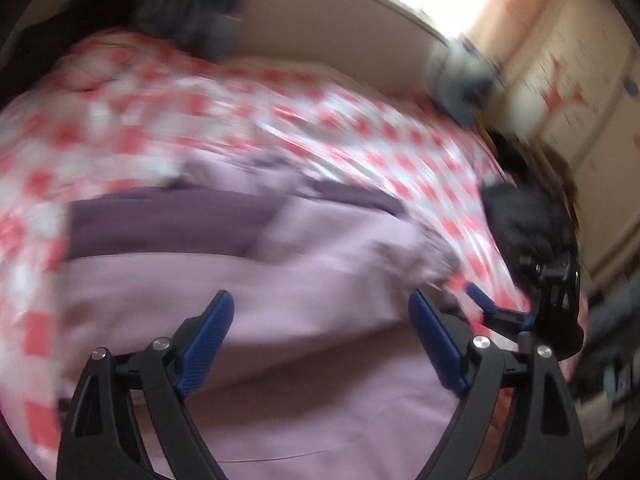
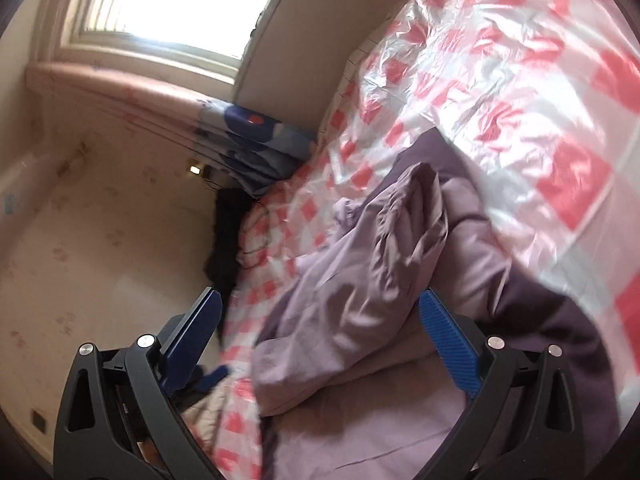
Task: Fold large clothes
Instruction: 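Grasp the gathered sleeve cuff with the right gripper and fold it over, then open the right gripper to lay the cuff on the jacket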
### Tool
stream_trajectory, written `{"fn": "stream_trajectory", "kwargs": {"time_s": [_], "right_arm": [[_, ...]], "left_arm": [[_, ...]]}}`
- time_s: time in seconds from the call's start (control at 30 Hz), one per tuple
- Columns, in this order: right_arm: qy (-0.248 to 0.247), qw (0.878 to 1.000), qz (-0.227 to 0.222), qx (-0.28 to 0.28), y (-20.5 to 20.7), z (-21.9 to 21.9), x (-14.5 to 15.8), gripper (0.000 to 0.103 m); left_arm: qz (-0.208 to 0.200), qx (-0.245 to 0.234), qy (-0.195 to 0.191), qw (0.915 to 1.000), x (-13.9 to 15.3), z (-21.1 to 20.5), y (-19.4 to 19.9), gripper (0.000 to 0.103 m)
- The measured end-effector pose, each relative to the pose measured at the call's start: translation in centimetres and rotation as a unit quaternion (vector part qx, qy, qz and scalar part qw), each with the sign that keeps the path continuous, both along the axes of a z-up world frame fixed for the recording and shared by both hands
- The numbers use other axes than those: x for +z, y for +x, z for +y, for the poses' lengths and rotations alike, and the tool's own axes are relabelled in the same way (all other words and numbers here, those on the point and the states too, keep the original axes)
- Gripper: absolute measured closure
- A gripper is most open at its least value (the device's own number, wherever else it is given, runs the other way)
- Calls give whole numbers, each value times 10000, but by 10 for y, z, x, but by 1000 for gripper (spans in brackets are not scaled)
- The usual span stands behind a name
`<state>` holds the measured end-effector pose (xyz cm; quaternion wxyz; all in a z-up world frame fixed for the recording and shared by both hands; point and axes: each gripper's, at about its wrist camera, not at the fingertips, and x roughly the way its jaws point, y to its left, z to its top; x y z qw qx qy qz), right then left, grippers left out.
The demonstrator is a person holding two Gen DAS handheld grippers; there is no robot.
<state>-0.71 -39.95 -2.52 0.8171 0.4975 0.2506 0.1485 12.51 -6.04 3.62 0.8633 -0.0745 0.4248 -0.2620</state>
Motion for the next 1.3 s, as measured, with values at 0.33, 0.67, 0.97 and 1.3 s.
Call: {"fn": "stream_trajectory", "kwargs": {"time_s": [0.33, 0.67, 0.97, 1.3], "right_arm": [[-1378, 9869, 808, 221, 71, 24, 5, 82], [-2102, 9768, -395, 61, 60, 23, 76, 84], [-1808, 9797, 862, -74, 47, -16, -17, 58], [-3391, 9399, -70, 409, 90, 55, 58, 29]], "left_arm": [[424, 1501, -294, 9873, -55, 121, 40, 14], [-212, 1447, -980, 9844, -27, 100, 54, 9], [344, 1187, 352, 9917, -91, 50, 80, 9], [230, 1411, -268, 9894, -75, 68, 92, 9]]}}
